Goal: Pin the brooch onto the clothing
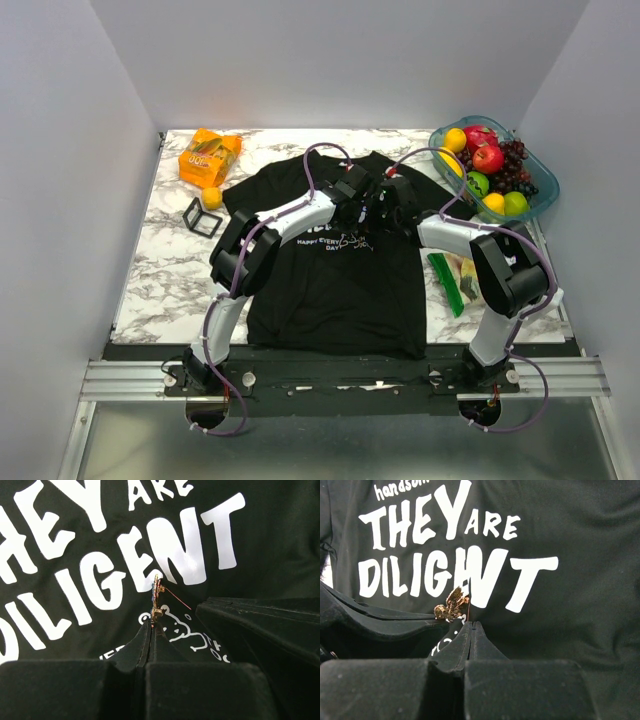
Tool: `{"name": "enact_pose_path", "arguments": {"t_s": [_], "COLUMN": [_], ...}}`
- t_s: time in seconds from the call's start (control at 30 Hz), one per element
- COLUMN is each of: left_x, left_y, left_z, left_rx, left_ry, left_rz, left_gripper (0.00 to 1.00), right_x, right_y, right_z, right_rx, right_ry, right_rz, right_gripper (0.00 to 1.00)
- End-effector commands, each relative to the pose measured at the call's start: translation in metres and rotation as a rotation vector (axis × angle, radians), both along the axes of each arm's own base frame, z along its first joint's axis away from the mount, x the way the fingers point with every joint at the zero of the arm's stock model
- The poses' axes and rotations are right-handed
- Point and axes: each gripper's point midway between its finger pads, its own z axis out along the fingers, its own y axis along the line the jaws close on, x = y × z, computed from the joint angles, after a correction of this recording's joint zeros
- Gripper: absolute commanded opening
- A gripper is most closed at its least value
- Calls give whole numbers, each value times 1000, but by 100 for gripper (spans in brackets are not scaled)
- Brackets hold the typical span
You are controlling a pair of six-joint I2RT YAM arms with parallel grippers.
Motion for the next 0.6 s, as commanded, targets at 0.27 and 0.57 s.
{"name": "enact_pose_path", "arguments": {"t_s": [0.27, 0.57], "left_x": [-1, -1], "left_y": [-1, -10], "left_z": [-6, 0], "left_rx": [16, -37], "left_ry": [7, 4], "left_rz": [-6, -10], "left_gripper": [0, 0], "right_x": [-2, -4], "right_y": [15, 19], "right_z": [16, 8], "right_rx": [67, 70], "right_ry": [-52, -34], "right_rz": [58, 83], "right_gripper": [1, 0]}}
